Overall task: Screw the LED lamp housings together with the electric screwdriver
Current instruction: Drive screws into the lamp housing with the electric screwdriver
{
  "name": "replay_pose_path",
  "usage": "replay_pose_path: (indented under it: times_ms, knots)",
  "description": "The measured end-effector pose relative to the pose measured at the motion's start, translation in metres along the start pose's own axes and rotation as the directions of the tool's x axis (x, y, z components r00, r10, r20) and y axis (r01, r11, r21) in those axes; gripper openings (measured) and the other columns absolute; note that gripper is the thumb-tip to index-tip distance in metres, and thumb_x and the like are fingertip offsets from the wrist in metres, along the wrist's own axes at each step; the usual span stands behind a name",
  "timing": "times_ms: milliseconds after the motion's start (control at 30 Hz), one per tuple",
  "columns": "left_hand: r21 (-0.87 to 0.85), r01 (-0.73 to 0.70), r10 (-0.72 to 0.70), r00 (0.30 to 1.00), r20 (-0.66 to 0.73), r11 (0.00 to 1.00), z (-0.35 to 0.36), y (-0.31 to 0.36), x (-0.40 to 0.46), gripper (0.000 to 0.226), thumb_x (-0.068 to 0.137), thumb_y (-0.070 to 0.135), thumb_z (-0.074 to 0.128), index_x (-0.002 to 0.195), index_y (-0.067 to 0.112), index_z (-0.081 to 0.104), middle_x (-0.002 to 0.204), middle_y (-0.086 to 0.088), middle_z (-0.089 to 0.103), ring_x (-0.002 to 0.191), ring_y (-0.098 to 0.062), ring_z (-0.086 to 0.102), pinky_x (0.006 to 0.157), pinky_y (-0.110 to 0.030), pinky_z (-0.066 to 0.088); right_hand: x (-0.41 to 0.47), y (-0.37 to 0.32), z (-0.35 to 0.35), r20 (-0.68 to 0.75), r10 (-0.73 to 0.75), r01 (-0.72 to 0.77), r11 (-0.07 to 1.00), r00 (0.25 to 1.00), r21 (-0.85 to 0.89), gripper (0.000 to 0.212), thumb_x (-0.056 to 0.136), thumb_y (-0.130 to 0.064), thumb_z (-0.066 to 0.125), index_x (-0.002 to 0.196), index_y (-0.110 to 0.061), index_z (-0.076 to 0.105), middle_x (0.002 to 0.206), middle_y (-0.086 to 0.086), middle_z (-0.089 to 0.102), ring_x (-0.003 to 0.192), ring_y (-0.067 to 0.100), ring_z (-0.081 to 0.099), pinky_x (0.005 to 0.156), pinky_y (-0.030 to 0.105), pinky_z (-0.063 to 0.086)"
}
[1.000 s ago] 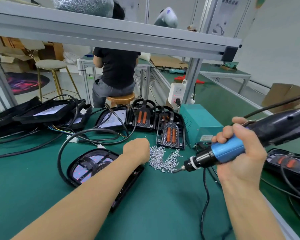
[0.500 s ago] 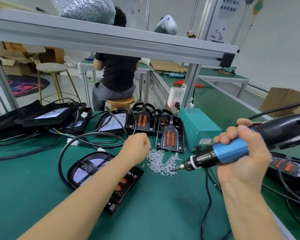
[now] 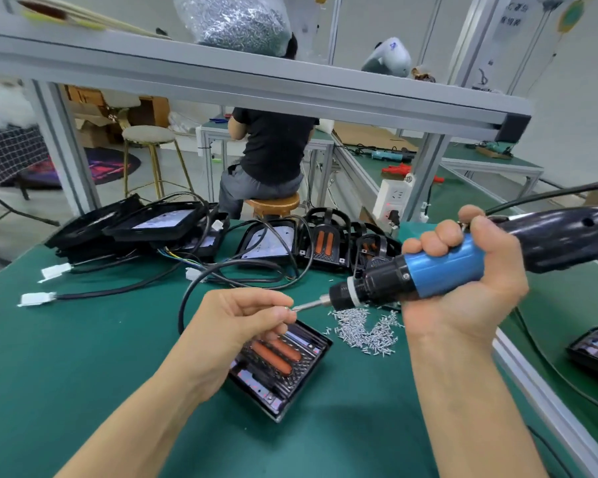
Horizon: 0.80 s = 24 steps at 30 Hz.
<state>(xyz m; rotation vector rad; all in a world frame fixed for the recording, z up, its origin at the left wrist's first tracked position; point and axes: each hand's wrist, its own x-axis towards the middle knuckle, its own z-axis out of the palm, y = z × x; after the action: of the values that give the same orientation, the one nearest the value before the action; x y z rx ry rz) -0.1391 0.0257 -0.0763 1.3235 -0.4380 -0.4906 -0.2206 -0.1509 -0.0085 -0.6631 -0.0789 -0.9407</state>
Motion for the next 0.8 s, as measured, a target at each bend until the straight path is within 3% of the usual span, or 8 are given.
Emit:
replay_pose_path:
  times_ms: [233, 600, 700, 800]
  knots:
    - [-0.034, -0.028, 0.027, 0.999, -0.032, 0.999, -0.017, 0.001, -0.011, 0.017, 0.062, 0.012, 0.071, 0.077, 0.014, 0.079, 0.077, -0.016, 0.073, 0.060, -0.014, 0.065, 0.060, -0.019, 0.053, -0.006, 0.019, 0.015, 0.037, 0.041, -0.040, 0.999, 0.998, -0.009, 0.008, 0.075, -0.021, 0.050, 0.082, -0.017, 0.052, 0.056, -0.008, 0.049, 0.047, 0.007, 0.045, 0.055, 0.020, 0.044]
    - [0.074, -0.049, 0.058, 0.992, -0.116, 0.996, -0.029, 0.003, -0.006, 0.020, 0.075, -0.007, 0.070, 0.074, 0.011, 0.077, 0.071, -0.014, 0.072, 0.056, -0.012, 0.059, 0.060, -0.018, 0.053, -0.003, 0.042, 0.023, 0.080, 0.074, -0.072, 0.997, 0.994, -0.024, 0.010, 0.073, -0.017, 0.051, 0.083, -0.018, 0.051, 0.056, -0.007, 0.048, 0.048, 0.007, 0.044, 0.055, 0.021, 0.043]
    - [0.230, -0.041, 0.083, 0.981, -0.178, 0.972, -0.032, 0.002, 0.002, 0.016, 0.077, -0.003, 0.070, 0.080, 0.012, 0.076, 0.070, -0.011, 0.072, 0.059, -0.015, 0.059, 0.066, -0.024, 0.052, 0.003, 0.054, 0.024, 0.102, 0.073, -0.070, 0.997, 0.992, -0.039, 0.011, 0.073, -0.015, 0.051, 0.083, -0.018, 0.051, 0.056, -0.006, 0.047, 0.048, 0.008, 0.044, 0.055, 0.021, 0.043]
    - [0.645, -0.023, 0.231, 0.943, -0.241, 0.764, -0.034, -0.001, 0.010, 0.014, 0.082, 0.006, 0.067, 0.085, 0.016, 0.076, 0.068, 0.004, 0.071, 0.066, -0.013, 0.063, 0.067, -0.019, 0.047, 0.007, 0.069, 0.021, 0.093, 0.047, -0.037, 0.994, 0.995, -0.100, 0.013, 0.072, -0.009, 0.052, 0.083, -0.015, 0.051, 0.056, -0.002, 0.046, 0.047, 0.012, 0.044, 0.054, 0.023, 0.042]
